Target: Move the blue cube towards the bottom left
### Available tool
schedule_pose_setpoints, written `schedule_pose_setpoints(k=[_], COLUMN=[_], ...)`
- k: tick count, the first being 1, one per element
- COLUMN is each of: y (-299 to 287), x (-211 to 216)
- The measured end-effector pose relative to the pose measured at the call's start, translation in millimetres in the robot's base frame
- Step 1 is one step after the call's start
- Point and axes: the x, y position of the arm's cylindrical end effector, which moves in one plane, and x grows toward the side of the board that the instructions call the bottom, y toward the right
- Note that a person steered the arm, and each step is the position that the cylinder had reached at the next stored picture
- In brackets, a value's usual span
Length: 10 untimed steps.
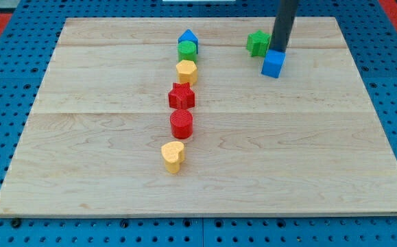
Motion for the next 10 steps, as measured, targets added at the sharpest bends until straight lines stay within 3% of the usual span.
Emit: schedule_pose_setpoints(k=[1,2,3,5,6,8,9,10], y=[-45.5,-41.1,-10.7,-49.9,-61.6,28.3,33.4,-14.9], x=[52.7,74.5,64.8,199.8,247.6,251.2,279.1,282.5])
